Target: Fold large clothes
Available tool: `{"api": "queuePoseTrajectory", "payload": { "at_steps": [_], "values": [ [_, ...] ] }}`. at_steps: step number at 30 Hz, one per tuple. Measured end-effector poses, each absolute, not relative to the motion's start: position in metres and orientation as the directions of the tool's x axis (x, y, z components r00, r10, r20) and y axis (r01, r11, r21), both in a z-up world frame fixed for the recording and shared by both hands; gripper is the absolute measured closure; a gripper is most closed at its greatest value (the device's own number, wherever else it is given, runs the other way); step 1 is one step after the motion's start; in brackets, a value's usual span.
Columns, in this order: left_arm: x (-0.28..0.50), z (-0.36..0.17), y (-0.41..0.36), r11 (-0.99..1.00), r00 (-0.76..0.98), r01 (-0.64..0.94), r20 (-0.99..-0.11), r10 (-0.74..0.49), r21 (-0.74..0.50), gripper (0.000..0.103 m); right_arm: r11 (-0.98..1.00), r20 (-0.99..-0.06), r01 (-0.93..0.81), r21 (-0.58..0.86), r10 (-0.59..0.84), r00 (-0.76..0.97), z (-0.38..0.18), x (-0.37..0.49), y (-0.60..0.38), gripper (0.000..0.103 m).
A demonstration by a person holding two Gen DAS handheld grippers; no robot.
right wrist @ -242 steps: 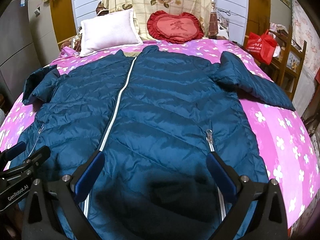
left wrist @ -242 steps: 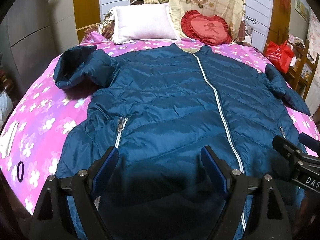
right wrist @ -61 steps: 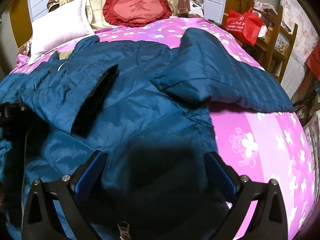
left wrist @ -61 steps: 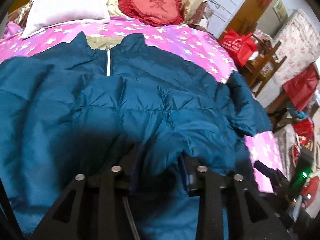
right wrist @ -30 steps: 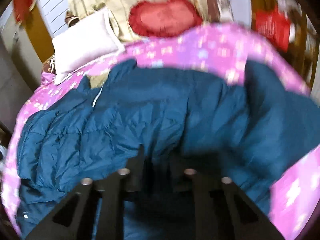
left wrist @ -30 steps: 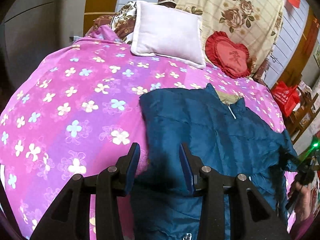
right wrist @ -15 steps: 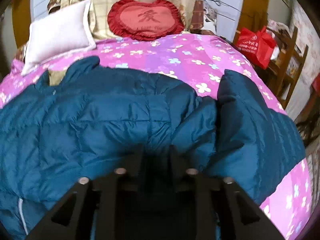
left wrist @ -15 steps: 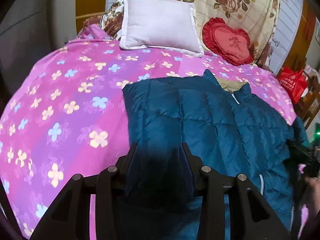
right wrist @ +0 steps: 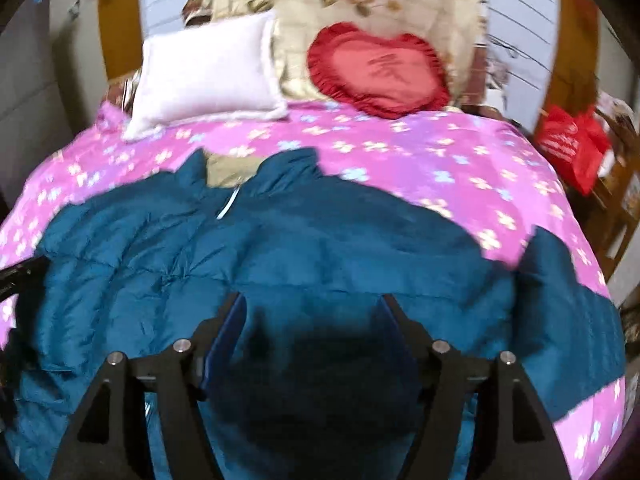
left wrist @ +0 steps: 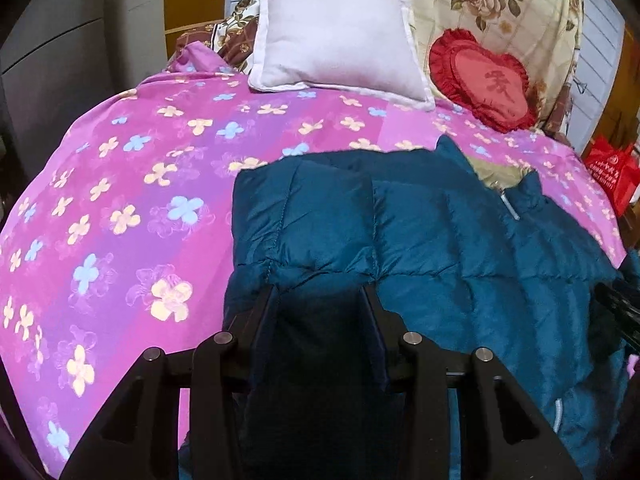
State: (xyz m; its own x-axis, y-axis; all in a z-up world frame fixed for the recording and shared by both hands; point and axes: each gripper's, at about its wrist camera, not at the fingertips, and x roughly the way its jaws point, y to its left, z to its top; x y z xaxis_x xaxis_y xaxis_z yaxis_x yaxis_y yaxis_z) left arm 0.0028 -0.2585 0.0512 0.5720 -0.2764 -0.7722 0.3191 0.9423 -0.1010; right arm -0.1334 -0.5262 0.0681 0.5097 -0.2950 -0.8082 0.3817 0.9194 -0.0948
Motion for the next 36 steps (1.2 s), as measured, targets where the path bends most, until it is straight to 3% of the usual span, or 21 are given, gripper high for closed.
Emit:
{"api": "queuePoseTrajectory", "payload": {
  "at_steps": [7,18,23,36],
  "values": [
    [0.002,0.036,-0.26,0.935,0.579,0.339,-0.76,-0.297,-0.108,0.075,0.906,-0.829,0.412,-0.099,-0.304,0.47,0.022,-0.119,-0.533,0.03],
    [0.001,0.032,-0.257,0.932,0.586,0.341,-0.748,-0.311,-0.12,0.075,0.903,-0.817,0.412,-0.123,-0.328,0.474,0.057,-0.163,-0.529,0.03],
    [-0.001,0.032,-0.258,0.932,0.592,0.343,-0.745,-0.309,-0.113,0.074,0.87,-0.859,0.493,-0.013,-0.262,0.44,0.028,-0.181,-0.559,0.027],
    [-0.001,0.029,-0.259,0.932,0.591,0.346,-0.746,-0.307,-0.109,0.071,0.878,-0.81,0.479,-0.012,-0.289,0.51,0.053,-0.196,-0.537,0.026]
  ]
}}
